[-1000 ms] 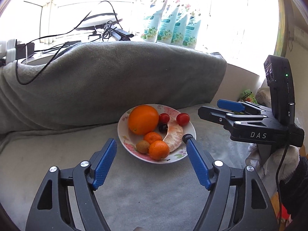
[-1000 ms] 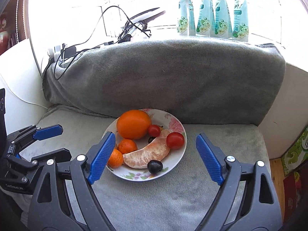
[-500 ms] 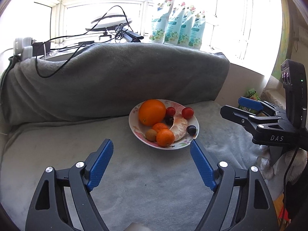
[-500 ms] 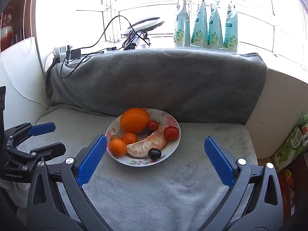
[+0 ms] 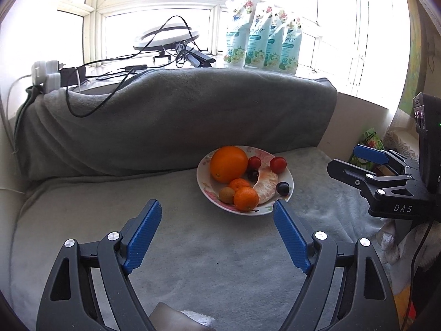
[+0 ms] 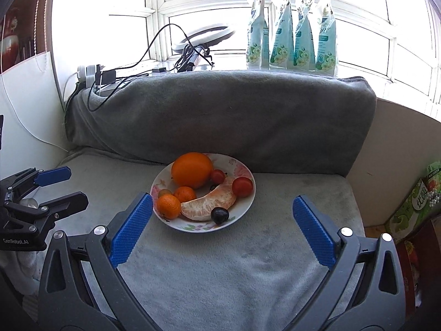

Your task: Organize fruits

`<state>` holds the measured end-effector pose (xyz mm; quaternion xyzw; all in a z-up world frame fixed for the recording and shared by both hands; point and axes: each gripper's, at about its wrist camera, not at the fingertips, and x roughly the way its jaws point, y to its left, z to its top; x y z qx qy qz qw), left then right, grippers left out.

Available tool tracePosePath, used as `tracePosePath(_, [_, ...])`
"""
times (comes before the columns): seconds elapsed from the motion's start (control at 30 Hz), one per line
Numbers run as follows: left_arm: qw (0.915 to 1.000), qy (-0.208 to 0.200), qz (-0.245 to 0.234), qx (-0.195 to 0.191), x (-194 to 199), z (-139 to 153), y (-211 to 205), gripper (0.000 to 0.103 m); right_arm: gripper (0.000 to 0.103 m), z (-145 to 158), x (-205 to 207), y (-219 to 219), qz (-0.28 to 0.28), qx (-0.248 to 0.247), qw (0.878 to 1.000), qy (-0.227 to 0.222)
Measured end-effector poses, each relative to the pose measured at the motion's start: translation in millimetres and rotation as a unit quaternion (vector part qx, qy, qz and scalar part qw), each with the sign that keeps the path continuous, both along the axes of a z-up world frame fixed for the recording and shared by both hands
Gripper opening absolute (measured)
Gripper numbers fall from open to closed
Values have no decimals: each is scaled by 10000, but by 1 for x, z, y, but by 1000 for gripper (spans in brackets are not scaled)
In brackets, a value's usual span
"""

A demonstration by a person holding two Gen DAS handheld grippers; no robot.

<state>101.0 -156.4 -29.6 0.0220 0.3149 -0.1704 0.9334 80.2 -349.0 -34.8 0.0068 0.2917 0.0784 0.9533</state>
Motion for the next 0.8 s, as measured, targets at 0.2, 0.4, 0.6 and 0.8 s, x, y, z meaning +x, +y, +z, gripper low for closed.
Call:
tracePosePath(0.2, [10000,-19,5,-29,-2,2,2,83,103,0,-1,-1,-1,5,10000,3])
tracePosePath(0.4, [10000,-37,11,-43,-3,3,3,83,103,0,-1,-1,-3,2,10000,3])
tracePosePath(0.6, [10000,-56,4,-60,-4,4,4,83,103,-1,-3,-1,-4,-12,10000,17])
tracePosePath(0.8, [9999,-78,0,-70,-5,6,4,83,103,-3,-3,-2,-18,-14,10000,39])
